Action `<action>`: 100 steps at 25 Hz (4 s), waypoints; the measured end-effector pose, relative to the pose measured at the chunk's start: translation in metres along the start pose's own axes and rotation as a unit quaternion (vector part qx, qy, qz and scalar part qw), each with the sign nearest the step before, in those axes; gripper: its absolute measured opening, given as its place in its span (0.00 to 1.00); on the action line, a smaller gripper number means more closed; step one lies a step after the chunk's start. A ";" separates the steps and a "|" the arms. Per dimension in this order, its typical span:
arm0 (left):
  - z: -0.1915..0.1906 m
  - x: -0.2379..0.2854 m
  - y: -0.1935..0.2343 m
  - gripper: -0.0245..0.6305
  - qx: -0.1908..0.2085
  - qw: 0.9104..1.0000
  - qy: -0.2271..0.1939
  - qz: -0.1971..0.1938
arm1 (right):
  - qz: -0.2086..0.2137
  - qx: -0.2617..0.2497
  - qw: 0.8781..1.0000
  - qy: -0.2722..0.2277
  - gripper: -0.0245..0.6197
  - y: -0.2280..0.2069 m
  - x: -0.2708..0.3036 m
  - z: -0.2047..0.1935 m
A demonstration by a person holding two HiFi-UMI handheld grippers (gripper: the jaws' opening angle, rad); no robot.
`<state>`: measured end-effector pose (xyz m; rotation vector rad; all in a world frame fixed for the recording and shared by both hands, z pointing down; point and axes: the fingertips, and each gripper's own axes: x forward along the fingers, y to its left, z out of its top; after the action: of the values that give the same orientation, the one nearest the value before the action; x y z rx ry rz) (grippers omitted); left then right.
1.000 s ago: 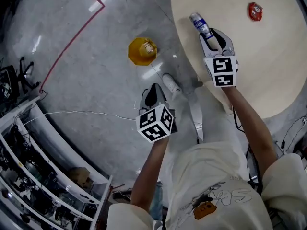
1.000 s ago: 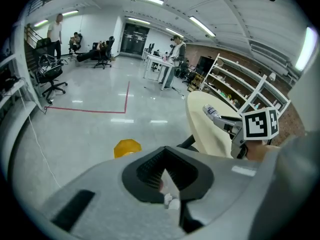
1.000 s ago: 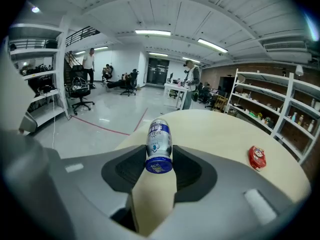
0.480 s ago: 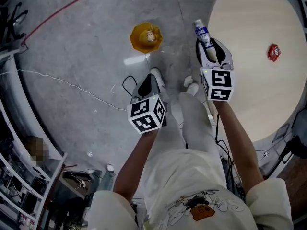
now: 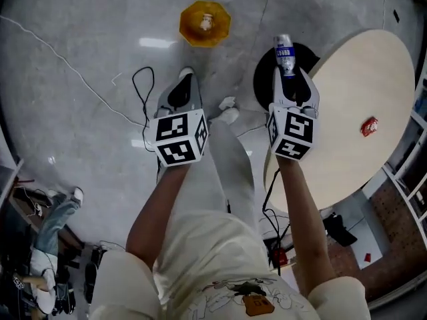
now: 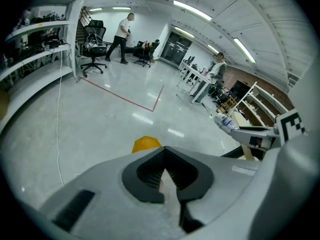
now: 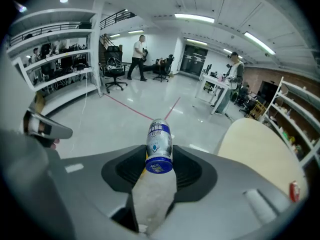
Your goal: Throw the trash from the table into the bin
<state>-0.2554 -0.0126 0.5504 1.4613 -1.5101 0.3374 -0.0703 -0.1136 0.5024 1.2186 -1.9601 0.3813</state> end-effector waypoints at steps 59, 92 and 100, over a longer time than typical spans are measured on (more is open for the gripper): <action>-0.108 0.282 0.167 0.05 -0.094 0.990 0.100 0.040 | 0.200 -0.117 0.937 0.261 0.49 0.172 0.366 -0.192; -0.041 0.016 -0.004 0.05 0.032 0.995 0.085 0.035 | 0.219 0.140 0.965 0.037 0.06 0.090 -0.003 -0.006; -0.048 -0.044 -0.092 0.05 0.104 0.991 0.085 -0.001 | 0.184 0.199 0.962 -0.028 0.05 0.009 -0.091 -0.005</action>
<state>-0.1620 0.0282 0.5020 1.5533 -1.3693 0.6188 -0.0539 -0.0497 0.4392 1.1026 -2.2308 0.9809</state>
